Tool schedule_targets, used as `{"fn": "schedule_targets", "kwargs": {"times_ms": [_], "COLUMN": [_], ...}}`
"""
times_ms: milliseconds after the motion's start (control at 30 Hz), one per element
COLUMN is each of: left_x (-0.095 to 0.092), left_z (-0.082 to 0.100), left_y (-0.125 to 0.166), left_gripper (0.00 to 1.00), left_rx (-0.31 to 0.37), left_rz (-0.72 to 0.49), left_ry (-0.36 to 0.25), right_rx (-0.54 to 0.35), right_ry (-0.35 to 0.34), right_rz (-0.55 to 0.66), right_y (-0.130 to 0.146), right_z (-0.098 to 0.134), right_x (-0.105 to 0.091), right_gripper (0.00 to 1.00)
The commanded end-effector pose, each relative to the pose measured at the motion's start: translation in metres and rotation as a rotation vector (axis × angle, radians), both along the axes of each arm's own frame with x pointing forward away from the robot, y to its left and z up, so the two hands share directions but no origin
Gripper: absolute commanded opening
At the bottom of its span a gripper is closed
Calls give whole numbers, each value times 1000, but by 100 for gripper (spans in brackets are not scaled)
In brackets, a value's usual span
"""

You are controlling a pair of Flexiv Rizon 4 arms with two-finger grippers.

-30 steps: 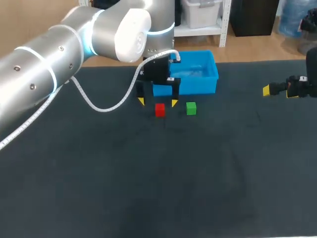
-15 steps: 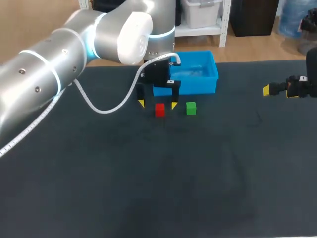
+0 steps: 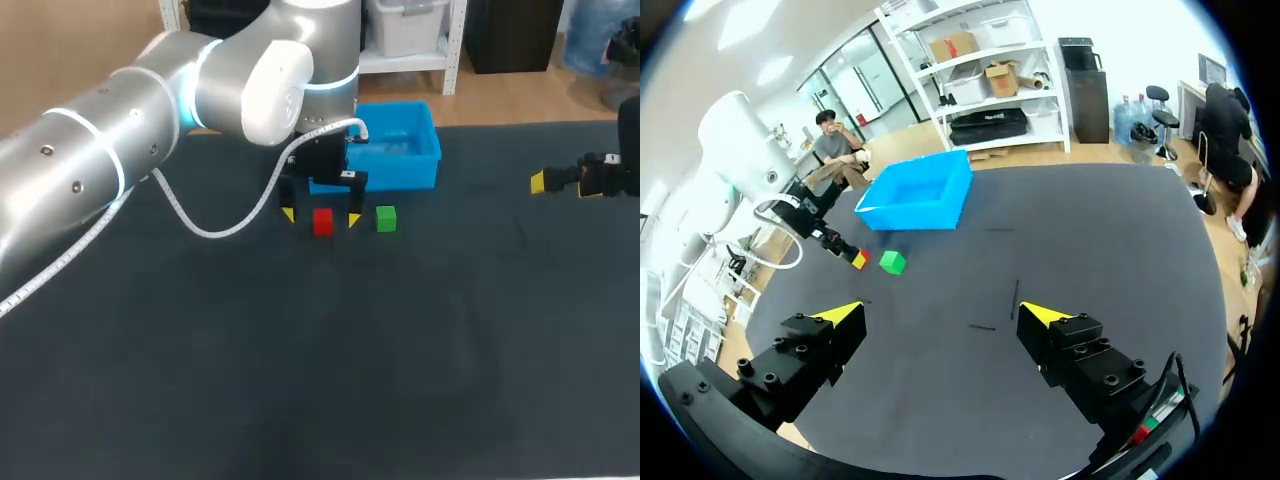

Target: Use the left arm to pick the red cube and place it into the blue plastic box first, then use the right arm to grasp the green cube and put it into the same blue plastic box after the first action is fully finished.

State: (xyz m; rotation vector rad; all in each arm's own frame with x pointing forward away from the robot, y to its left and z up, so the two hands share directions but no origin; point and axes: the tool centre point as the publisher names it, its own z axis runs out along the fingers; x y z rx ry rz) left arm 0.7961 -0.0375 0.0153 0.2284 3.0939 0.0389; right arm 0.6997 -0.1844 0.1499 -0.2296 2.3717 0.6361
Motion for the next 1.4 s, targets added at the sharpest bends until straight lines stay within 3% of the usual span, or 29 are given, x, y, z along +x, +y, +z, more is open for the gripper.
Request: {"fn": "schedule_targets", "kwargs": {"times_ms": [33, 533, 1400], "left_x": [-3, 6, 10], "left_z": [-3, -12, -19], "left_y": [3, 8, -3], "left_gripper": [100, 100, 100], "left_rx": [5, 22, 36], "left_rz": [15, 121, 148], "left_ry": [-10, 15, 8], "right_rx": [-1, -1, -1], "right_ry": [1, 1, 1], "right_rz": [1, 1, 1], "right_y": [0, 0, 0], "right_z": [0, 0, 0], "right_x": [0, 0, 0], "right_gripper": [100, 100, 100]}}
